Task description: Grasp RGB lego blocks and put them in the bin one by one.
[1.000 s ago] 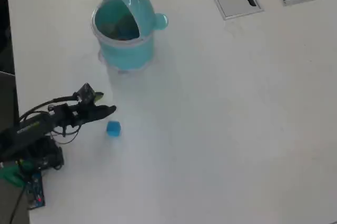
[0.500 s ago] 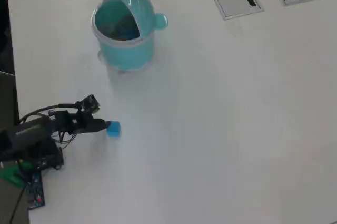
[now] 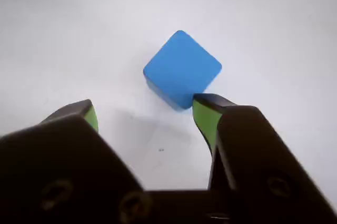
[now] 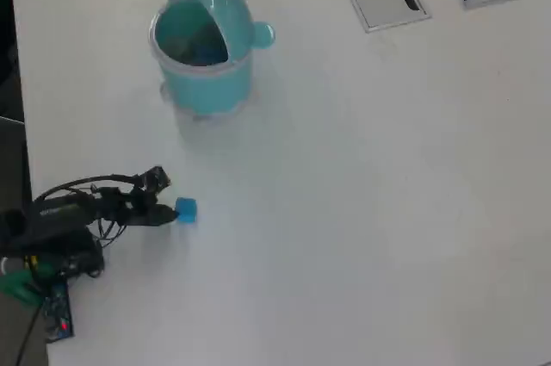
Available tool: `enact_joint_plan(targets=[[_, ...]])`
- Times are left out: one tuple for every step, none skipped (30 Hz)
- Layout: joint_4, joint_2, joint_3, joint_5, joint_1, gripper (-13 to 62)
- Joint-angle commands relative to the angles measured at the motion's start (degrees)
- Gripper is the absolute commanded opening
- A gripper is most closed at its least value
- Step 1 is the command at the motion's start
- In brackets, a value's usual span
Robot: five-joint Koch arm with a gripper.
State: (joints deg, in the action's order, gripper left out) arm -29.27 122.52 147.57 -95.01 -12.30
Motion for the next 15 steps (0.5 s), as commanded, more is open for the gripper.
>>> enact_joint_plan(targets=[[4.7, -1.8, -1.3, 1.7, 0.0, 33.1], [6.1, -3.0, -1.2, 1.8, 0.1, 33.1], [7.4, -4.1, -1.2, 1.8, 0.2, 33.1], [8.8, -5.1, -1.1, 1.8, 0.3, 33.1], [9.8, -6.2, -1.0, 1.8, 0.2, 33.1], [10.9, -7.3, -0.7, 1.8, 0.2, 33.1], [12.0, -8.3, -0.3, 2.0, 0.0, 33.1], [13.4, -9.5, 0.1, 2.4, 0.0, 33.1], [14.7, -10.7, 0.3, 2.6, 0.0, 33.1], [15.9, -12.0, 0.5, 2.7, 0.0, 33.1], [17.1, -13.3, 0.7, 2.7, 0.2, 33.1], [18.0, -14.2, 0.9, 2.7, 0.3, 33.1], [18.5, -15.2, 0.9, 2.7, 0.4, 33.0], [19.1, -16.3, 1.0, 2.7, 0.7, 33.0], [20.2, -17.1, 1.1, 2.7, 0.8, 33.0]])
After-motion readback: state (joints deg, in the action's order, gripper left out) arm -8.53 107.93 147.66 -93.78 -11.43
